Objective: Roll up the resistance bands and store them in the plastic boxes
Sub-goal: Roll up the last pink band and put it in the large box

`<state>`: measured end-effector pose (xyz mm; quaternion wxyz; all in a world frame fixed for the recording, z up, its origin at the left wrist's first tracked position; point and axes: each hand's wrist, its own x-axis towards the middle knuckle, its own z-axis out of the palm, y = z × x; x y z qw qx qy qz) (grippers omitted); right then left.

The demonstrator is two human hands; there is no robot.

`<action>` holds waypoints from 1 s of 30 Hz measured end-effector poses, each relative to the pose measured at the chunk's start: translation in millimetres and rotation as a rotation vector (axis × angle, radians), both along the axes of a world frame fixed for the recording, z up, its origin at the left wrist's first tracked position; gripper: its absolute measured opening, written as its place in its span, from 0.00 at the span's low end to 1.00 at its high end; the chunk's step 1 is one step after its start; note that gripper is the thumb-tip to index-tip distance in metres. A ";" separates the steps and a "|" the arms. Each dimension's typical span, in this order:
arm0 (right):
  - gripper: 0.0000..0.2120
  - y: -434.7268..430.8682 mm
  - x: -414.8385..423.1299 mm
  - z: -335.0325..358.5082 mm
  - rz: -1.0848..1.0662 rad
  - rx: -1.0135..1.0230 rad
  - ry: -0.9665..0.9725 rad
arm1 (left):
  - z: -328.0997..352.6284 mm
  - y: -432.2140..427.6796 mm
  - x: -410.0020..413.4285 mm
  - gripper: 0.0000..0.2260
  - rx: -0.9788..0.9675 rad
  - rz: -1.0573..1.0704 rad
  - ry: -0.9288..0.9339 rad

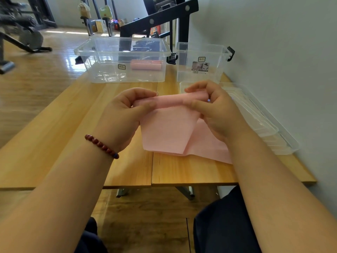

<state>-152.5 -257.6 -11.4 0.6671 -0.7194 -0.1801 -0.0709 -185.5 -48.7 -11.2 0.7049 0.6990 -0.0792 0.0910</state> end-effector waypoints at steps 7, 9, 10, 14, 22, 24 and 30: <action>0.13 0.2 0.9 -3.0 -0.007 0.016 0.005 | -8.6 -0.5 3.9 0.06 0.055 0.022 0.125; 0.14 0.9 -0.3 -2.3 -0.009 0.009 -0.010 | -8.3 -2.7 3.7 0.04 0.026 0.036 0.123; 0.14 0.9 -1.4 -1.6 -0.017 -0.001 -0.017 | -7.5 -3.7 3.2 0.04 0.007 0.038 0.108; 0.17 -0.5 -4.3 -0.2 -0.079 -0.145 -0.064 | -6.2 0.7 3.2 0.06 -0.018 0.023 0.054; 0.16 -1.0 -0.2 -2.7 -0.070 0.003 -0.036 | -7.3 -2.2 1.5 0.10 -0.056 -0.054 0.123; 0.15 -1.6 0.0 -2.4 -0.057 0.005 -0.023 | -8.0 -3.8 1.5 0.08 0.004 -0.020 0.114; 0.13 -2.9 -2.4 1.0 -0.032 0.040 0.022 | -4.7 -1.2 2.4 0.11 -0.042 0.004 0.031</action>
